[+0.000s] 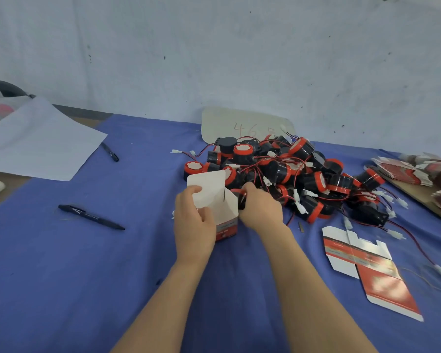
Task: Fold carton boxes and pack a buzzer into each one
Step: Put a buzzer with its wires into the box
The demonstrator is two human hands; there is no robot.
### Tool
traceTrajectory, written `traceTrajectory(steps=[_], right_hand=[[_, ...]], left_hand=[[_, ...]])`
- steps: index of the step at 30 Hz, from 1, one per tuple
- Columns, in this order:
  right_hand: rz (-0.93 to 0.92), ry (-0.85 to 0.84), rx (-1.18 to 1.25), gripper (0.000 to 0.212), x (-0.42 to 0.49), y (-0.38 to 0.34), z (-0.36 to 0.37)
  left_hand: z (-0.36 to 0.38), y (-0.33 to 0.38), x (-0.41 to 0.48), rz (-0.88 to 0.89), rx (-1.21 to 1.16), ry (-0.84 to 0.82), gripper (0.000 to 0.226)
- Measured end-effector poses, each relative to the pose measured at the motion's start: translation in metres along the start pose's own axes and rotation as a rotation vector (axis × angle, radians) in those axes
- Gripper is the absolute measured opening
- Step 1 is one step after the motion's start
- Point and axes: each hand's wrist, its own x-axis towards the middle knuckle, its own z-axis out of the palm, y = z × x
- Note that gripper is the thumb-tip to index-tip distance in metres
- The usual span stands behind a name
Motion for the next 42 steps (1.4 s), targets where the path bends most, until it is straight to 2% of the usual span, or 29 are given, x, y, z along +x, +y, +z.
traceTrajectory(steps=[2,4,5,7,9,13,17,20,24,28,31,34,39,41,42], right_hand=[[0.054,0.187,0.193,0.037,-0.005,0.005,-0.01],[0.091,0.467,0.473,0.046,-0.013,0.009,-0.024],[0.032,0.584,0.583,0.052,-0.018,0.009,-0.029],[-0.151,0.67,0.656,0.06,-0.033,0.003,-0.036],[-0.263,0.656,0.619,0.062,-0.049,-0.005,-0.029],[-0.198,0.515,0.509,0.062,-0.065,-0.018,-0.006],[-0.275,0.364,0.431,0.057,-0.066,-0.02,0.002],[-0.325,0.257,0.442,0.051,-0.067,-0.018,0.003],[-0.301,0.27,0.439,0.034,-0.067,-0.015,0.001],[-0.208,0.193,0.372,0.026,-0.065,-0.011,0.003],[-0.223,0.039,0.249,0.025,-0.064,-0.009,0.004],[-0.234,-0.024,0.218,0.025,-0.062,-0.007,0.002],[-0.272,-0.049,0.172,0.026,-0.061,-0.005,0.001],[-0.298,0.036,0.236,0.03,-0.06,-0.005,0.0],[-0.286,0.14,0.321,0.03,-0.06,-0.006,-0.002]], left_hand=[[0.0,0.0,0.0,0.012,-0.002,-0.013,0.04],[0.001,-0.001,-0.001,0.027,-0.01,-0.055,0.037],[0.002,0.0,-0.001,0.032,-0.015,-0.084,0.035],[0.005,0.001,-0.004,0.042,-0.049,-0.147,0.029],[0.008,0.003,-0.006,0.047,-0.119,-0.179,0.024],[0.009,0.008,-0.013,0.024,-0.266,-0.207,0.033],[0.007,0.014,-0.015,-0.021,-0.376,-0.252,0.043],[0.005,0.016,-0.013,-0.069,-0.414,-0.243,0.03],[0.003,0.013,-0.008,-0.151,-0.388,-0.261,0.008],[0.004,0.009,-0.006,-0.13,-0.279,-0.258,0.025],[0.006,0.006,-0.006,-0.126,-0.239,-0.266,0.045],[0.009,0.005,-0.007,-0.127,-0.229,-0.276,0.059],[0.014,0.001,-0.01,-0.152,-0.225,-0.228,0.08],[0.015,-0.002,-0.01,-0.178,-0.202,-0.225,0.085],[0.015,-0.002,-0.009,-0.187,-0.191,-0.226,0.084]])
